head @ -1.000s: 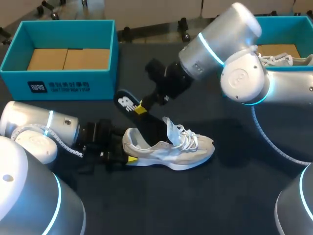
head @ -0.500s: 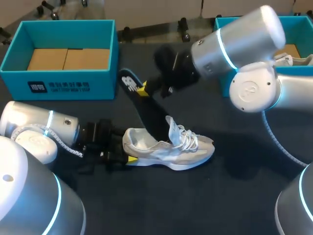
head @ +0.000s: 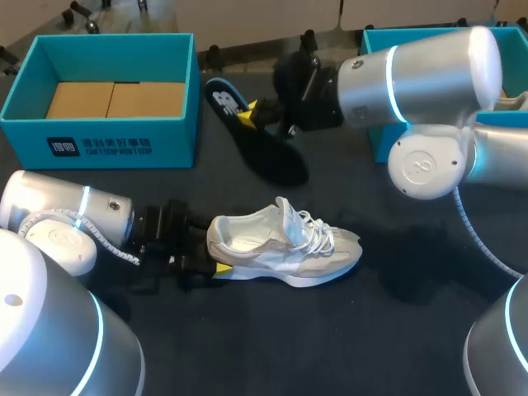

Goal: Take the shoe out of the shoebox, open the shoe tongue, remove and reinsert the insole, then place the shoe into the shoebox

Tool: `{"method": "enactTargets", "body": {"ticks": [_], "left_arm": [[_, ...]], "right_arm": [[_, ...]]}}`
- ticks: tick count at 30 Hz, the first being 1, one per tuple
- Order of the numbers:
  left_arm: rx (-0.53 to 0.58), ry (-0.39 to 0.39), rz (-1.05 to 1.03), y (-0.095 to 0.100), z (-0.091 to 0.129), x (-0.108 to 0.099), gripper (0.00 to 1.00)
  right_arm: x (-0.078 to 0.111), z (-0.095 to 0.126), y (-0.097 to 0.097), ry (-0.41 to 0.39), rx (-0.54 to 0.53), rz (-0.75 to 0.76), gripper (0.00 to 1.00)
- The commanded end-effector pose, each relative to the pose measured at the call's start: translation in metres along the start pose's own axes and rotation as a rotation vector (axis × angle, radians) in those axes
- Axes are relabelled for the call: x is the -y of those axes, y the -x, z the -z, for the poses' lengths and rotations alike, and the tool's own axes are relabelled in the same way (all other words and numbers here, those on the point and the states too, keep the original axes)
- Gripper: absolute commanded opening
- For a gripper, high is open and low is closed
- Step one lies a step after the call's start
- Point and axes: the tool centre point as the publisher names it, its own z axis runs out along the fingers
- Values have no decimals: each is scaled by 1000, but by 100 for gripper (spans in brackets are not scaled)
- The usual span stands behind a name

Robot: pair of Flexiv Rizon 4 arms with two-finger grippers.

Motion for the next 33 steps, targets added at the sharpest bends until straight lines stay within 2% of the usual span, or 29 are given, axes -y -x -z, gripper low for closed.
{"method": "enactTargets", "body": {"ticks": [1, 3, 33], "left_arm": [[-2, 4, 1, 1, 0, 0, 0], [-2, 4, 1, 1, 0, 0, 0], [-2, 4, 1, 1, 0, 0, 0]], "right_arm": [[0, 5, 6, 28, 91, 9, 0], [-1, 8, 11, 48, 105, 10, 0], [-1, 8, 11, 48, 105, 10, 0]]}}
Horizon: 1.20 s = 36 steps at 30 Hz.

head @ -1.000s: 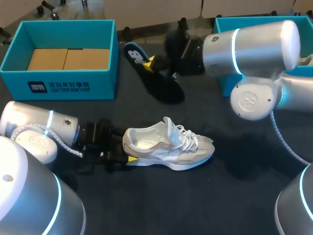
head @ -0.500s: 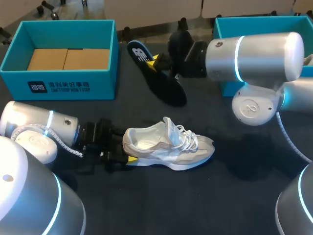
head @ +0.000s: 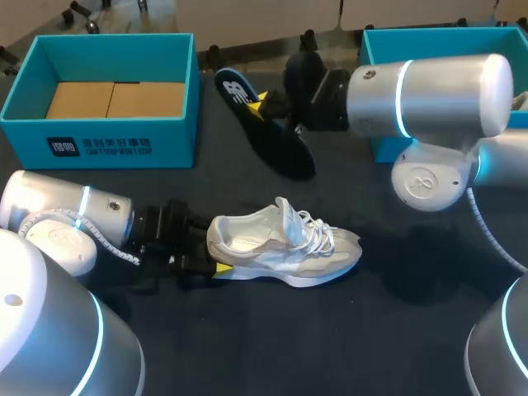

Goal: Take the shoe out of the shoebox, open the shoe tongue, remove and reinsert the insole, then place the shoe into the shoebox

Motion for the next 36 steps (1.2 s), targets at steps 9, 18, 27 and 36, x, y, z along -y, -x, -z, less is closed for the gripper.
{"method": "enactTargets", "body": {"ticks": [9, 18, 27, 36], "left_arm": [[-2, 4, 1, 1, 0, 0, 0], [-2, 4, 1, 1, 0, 0, 0], [-2, 4, 1, 1, 0, 0, 0], [-2, 4, 1, 1, 0, 0, 0]], "right_arm": [[-10, 17, 9, 71, -66, -40, 0], [-28, 46, 22, 131, -149, -81, 0], [-60, 64, 27, 273, -230, -183, 0], [-88, 80, 34, 405, -253, -232, 0]]}}
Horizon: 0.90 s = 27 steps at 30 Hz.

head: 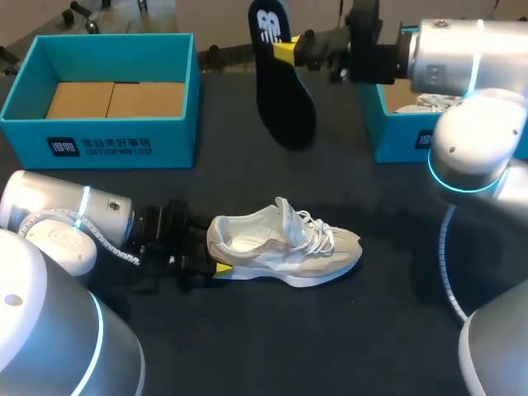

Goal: Take the shoe out of the shoebox, open the shoe tongue, remove and reinsert the insole, then place the shoe into the shoebox

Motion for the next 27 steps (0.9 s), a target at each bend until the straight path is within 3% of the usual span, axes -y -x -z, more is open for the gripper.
{"method": "enactTargets", "body": {"ticks": [1, 12, 27], "left_arm": [[-2, 4, 1, 1, 0, 0, 0], [-2, 4, 1, 1, 0, 0, 0], [-2, 4, 1, 1, 0, 0, 0]], "right_arm": [[-8, 4, -1, 84, -46, -14, 0], [-37, -1, -14, 112, -98, -175, 0], [-37, -1, -14, 112, -98, -175, 0]]}}
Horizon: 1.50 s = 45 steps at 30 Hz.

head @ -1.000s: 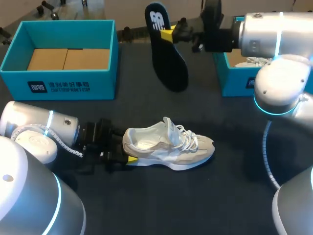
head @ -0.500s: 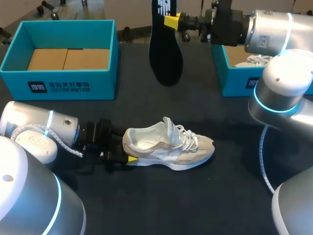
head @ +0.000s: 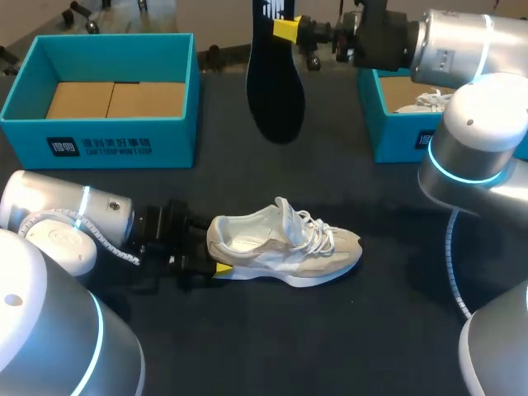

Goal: Take the shoe out of the shoebox, open the shoe tongue, remove and reinsert the insole, then place the shoe into the shoebox

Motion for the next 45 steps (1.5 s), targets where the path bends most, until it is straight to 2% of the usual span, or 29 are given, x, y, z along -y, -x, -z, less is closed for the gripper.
{"method": "enactTargets", "body": {"ticks": [1, 11, 21, 30, 36, 45], "left_arm": [[-2, 4, 1, 1, 0, 0, 0], [-2, 4, 1, 1, 0, 0, 0], [-2, 4, 1, 1, 0, 0, 0], [-2, 4, 1, 1, 0, 0, 0], [-2, 4, 1, 1, 0, 0, 0], [-2, 4, 1, 1, 0, 0, 0]], "right_arm": [[0, -3, 0, 0, 2, 0, 0], [-22, 20, -17, -111, -6, -216, 0], [-36, 34, -48, -126, 29, -289, 0], [-52, 45, -86, -146, 75, -334, 0], [-54, 49, -111, -165, 87, -361, 0], [-46, 55, -142, -171, 109, -396, 0]]}}
